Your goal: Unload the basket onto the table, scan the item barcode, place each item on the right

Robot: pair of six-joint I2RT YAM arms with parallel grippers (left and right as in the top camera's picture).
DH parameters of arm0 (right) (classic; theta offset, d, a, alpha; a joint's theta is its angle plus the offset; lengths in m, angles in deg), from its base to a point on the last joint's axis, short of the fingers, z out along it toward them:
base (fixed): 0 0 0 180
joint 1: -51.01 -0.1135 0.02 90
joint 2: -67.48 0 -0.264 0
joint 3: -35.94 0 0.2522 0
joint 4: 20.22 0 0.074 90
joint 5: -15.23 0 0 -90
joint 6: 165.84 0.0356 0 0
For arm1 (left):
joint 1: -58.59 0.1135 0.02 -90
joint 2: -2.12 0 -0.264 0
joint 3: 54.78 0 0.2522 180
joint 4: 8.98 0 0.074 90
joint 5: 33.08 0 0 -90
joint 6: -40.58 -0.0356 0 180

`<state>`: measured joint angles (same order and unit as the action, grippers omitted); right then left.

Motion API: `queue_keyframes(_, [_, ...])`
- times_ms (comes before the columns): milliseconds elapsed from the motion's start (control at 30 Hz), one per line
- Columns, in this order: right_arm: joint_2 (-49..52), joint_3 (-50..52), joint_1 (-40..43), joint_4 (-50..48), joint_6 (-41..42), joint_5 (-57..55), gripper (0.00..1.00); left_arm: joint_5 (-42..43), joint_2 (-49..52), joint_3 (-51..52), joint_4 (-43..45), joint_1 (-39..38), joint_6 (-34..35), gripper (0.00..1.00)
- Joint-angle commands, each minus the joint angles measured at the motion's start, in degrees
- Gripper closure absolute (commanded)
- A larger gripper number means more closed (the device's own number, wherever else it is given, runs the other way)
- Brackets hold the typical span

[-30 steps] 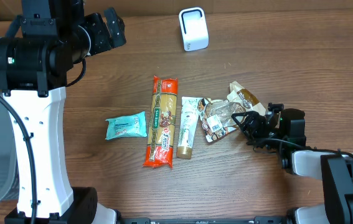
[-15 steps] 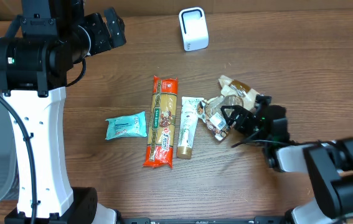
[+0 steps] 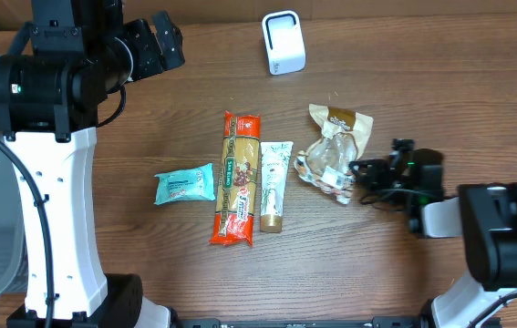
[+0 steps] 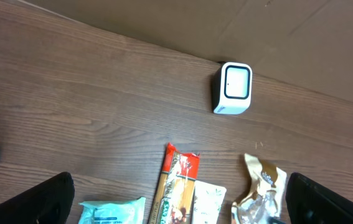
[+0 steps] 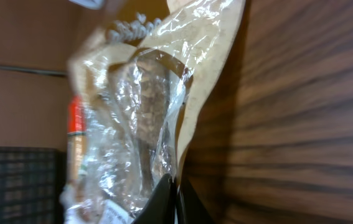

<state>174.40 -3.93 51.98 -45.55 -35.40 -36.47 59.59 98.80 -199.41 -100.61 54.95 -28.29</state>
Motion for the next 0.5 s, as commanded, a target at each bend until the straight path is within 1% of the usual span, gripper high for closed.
queue_keyframes(0, [0.3,0.5,6.1,-3.7,0.2,19.5,0.96,-0.8,0.4,-0.4,0.1,0.2,1.2,0.0])
queue_keyframes(100, [0.3,0.5,7.8,-4.4,1.7,24.9,0.96,-0.8,0.4,-0.4,0.1,0.2,1.2,0.0])
queue_keyframes(200, [0.3,0.5,7.8,-3.4,3.0,27.6,0.96,-0.8,0.4,-0.4,0.1,0.2,1.2,0.0])
queue_keyframes(300, [0.3,0.5,7.3,-0.8,2.6,27.8,0.96,-0.8,0.4,-0.4,0.1,0.2,1.2,0.0])
queue_keyframes(400, [0.3,0.5,6.6,-0.7,2.3,25.6,0.96,-0.8,0.4,-0.4,0.1,0.2,1.2,0.01])
queue_keyframes(467, [0.3,0.5,5.8,-0.7,1.0,22.0,0.82,-0.8,0.4,-0.4,0.1,0.2,1.2,0.0])
